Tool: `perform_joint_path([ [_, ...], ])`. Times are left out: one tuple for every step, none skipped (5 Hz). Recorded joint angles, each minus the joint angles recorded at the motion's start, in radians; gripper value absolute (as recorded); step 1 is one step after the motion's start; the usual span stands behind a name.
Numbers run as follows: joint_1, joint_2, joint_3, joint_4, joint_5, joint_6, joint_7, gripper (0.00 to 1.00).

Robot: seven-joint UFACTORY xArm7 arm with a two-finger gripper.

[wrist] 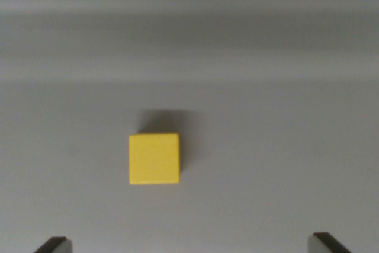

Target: Pick yellow cube

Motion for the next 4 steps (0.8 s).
perform_joint_path([
  [0.0,0.0,0.0,0.0,0.0,0.0,0.0,0.0],
  [0.0025,0.029,0.003,-0.017,0.0038,-0.047,0.001,0.0],
  [0.0025,0.029,0.003,-0.017,0.0038,-0.047,0.001,0.0],
  [0.005,0.059,0.006,-0.035,0.0075,-0.095,0.003,0.0],
])
